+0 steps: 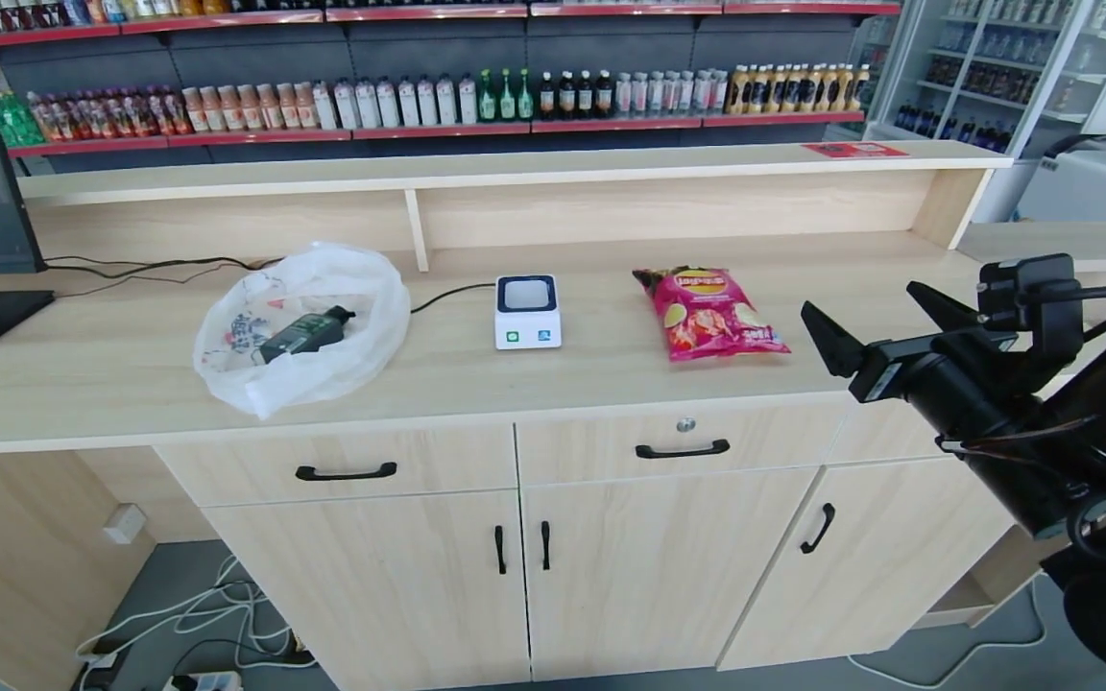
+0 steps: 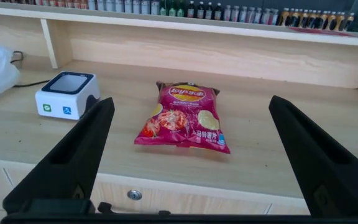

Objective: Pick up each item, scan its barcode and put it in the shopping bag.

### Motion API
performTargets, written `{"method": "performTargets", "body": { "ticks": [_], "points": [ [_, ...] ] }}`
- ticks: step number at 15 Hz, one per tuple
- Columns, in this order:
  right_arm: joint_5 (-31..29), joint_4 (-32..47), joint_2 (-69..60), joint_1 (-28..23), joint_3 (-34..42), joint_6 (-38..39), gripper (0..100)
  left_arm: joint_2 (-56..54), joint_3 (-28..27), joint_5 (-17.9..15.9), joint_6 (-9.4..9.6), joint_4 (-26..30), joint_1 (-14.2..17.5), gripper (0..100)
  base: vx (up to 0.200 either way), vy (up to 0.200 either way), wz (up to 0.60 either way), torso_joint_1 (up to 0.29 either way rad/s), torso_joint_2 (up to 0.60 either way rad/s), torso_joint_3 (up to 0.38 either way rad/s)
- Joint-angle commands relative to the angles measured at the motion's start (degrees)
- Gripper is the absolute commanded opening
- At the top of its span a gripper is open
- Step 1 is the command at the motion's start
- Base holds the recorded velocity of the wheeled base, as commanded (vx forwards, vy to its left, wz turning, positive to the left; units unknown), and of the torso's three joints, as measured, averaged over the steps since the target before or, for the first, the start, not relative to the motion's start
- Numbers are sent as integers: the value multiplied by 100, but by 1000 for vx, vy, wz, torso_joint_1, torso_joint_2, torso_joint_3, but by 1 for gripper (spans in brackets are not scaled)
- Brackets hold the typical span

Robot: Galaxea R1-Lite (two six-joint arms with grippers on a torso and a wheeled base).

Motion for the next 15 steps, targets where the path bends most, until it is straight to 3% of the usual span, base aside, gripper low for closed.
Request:
{"method": "performTargets", "body": {
  "ticks": [1, 7, 10, 13, 15],
  "points": [
    [-4, -3, 8, 9, -10, 10, 100, 0, 0, 2, -3, -1, 0, 100, 200, 0, 0, 17, 7, 2],
    [-4, -3, 60, -167, -27, 63, 100, 0, 0, 2, 6, -1, 0, 100, 33, 0, 0, 4, 2, -1],
    [67, -3, 69, -386, -528, 71, 100, 0, 0, 2, 6, -1, 0, 100, 0, 0, 0, 0, 0, 0],
    [647, 480, 166, -641, -1328, 133, 100, 0, 0, 2, 6, -1, 0, 100, 0, 0, 0, 0, 0, 0],
    [779, 524, 597, -738, -2409, 177, 100, 0, 0, 2, -3, -10, 0, 100, 0, 0, 0, 0, 0, 0]
  ]
}}
